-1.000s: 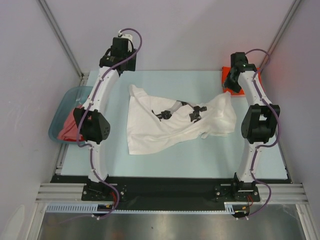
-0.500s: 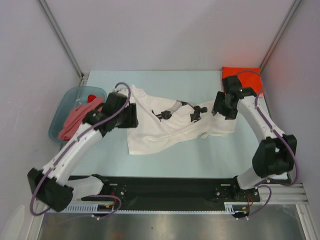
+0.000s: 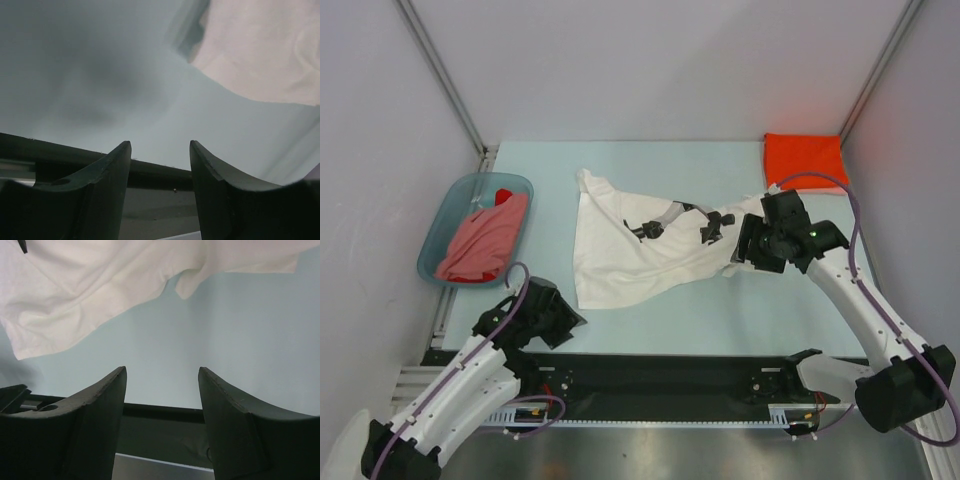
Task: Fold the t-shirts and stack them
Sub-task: Flatten the tshirt out
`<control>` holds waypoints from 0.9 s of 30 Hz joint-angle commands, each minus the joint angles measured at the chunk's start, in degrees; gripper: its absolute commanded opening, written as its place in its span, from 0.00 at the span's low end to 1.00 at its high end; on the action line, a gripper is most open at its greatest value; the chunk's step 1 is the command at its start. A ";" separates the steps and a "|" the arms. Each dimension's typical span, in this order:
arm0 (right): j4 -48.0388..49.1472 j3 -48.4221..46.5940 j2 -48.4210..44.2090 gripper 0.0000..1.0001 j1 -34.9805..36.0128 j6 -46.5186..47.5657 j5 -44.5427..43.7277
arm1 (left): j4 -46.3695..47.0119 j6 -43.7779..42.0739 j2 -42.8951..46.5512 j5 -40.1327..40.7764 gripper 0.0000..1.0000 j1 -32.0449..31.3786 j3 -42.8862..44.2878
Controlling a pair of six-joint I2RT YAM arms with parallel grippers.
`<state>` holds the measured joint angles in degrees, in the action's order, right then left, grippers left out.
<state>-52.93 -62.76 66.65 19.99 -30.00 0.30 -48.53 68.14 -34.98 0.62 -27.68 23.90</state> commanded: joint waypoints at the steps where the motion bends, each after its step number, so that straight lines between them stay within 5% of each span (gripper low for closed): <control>1: -1.38 -0.95 -3.11 0.64 0.14 -0.15 -0.21 | 5.71 12.01 2.02 -1.07 0.56 0.26 -3.76; 7: -2.80 -1.92 -4.34 0.64 -0.21 0.99 -1.97 | 11.87 13.52 -3.23 2.45 0.48 2.01 -6.41; 27: -2.18 -2.36 -3.02 0.64 -1.44 2.05 -1.61 | 27.00 10.17 -15.29 -0.10 0.49 8.17 -8.34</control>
<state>-55.81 -62.83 63.44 18.83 -28.47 -1.04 -24.12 79.02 -48.60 1.26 -20.16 16.58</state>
